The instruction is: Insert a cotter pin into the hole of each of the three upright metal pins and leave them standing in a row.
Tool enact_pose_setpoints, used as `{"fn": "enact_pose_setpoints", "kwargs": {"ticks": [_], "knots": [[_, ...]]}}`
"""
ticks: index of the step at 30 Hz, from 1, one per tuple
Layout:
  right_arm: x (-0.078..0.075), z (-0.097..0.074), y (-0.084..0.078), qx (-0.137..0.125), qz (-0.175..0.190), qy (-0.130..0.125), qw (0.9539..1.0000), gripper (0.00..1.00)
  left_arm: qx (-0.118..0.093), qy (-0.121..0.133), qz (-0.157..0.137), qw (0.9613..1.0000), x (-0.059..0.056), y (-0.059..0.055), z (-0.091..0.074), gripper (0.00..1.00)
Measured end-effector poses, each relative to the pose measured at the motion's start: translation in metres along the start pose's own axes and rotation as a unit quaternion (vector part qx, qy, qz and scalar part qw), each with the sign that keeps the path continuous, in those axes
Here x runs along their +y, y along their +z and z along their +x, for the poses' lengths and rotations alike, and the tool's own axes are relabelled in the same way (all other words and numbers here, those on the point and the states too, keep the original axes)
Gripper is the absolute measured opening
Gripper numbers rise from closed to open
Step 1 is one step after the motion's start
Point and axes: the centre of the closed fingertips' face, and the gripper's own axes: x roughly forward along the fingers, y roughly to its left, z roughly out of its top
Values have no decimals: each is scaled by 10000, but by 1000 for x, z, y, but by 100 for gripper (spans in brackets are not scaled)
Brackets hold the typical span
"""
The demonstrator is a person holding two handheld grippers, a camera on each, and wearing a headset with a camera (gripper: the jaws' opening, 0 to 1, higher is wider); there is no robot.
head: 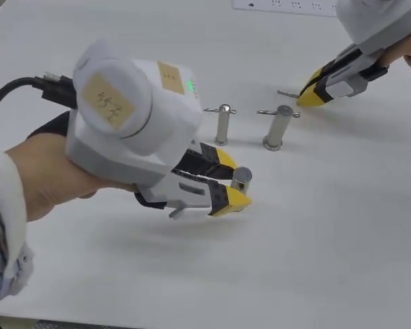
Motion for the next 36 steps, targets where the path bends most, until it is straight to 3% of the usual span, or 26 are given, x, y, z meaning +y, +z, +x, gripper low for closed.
{"fn": "enact_pose_setpoints", "kwargs": {"ticks": [4, 11, 22, 25, 36], "knots": [[-1, 1, 1, 46, -380, -137, 9992, 5, -7, 32, -31, 10000, 0, 1, -1, 17], [-2, -1, -1, 72, -280, -216, 9993, 4, -38, 54, -136, 9999, -2, 1, -5, 19], [-8, -1, -1, -180, -48, -489, 9986, 3, -57, 69, -342, 9994, -8, 1, -13, 25], [-7, -7, 1, -342, 49, -534, 9980, 2, -75, 1, -329, 9994, -11, 2, -18, 27], [4, -35, 8, -605, -228, -807, 9946, 2, -79, 107, -501, 9987, -18, -2, -28, 27]]}}
